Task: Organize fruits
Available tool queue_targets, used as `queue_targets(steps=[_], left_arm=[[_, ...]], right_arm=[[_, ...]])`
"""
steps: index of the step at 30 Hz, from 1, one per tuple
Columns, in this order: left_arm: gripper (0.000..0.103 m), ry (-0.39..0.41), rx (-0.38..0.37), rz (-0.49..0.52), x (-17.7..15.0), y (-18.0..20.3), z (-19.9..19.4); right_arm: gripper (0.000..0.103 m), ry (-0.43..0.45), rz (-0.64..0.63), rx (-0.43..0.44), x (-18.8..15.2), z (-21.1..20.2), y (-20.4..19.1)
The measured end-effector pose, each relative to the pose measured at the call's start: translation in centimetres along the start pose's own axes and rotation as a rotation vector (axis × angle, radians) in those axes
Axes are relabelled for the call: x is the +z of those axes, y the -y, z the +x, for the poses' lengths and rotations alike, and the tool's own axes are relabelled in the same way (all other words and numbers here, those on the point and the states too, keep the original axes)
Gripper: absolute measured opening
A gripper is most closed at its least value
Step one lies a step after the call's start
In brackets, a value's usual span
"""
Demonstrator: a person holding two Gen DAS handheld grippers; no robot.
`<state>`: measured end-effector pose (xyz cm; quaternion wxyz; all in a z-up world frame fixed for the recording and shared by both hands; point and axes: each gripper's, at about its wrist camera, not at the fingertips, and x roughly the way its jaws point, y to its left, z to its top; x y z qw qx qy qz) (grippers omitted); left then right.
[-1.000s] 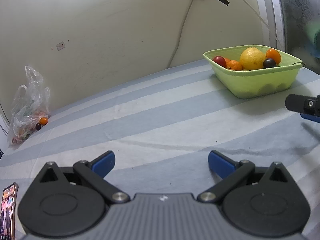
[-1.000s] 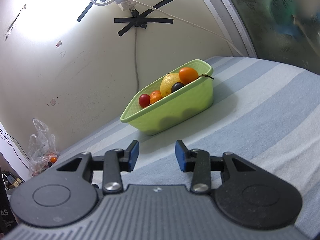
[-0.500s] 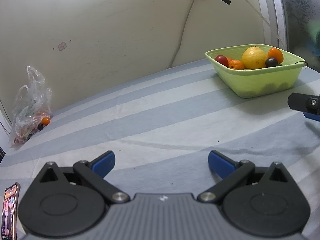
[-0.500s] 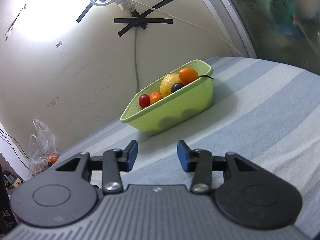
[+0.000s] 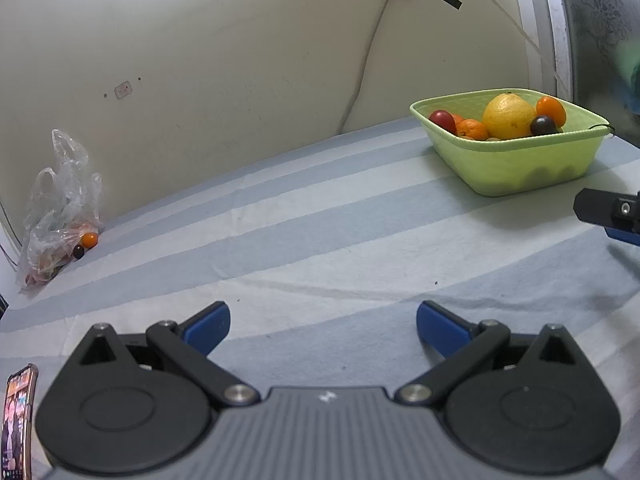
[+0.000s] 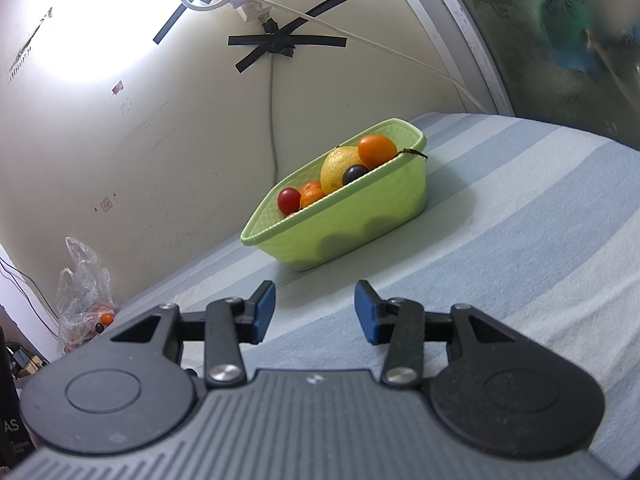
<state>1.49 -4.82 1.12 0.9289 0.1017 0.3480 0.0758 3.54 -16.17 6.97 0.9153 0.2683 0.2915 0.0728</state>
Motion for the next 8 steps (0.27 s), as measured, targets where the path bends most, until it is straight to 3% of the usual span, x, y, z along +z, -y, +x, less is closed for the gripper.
queue_targets(steps=[8], left_arm=[[0.103,0.022,-0.053,-0.015,0.08,-0.37,-0.32]], right_arm=[[0.047,0.000,0.000,0.000,-0.01,0.01,0.04]])
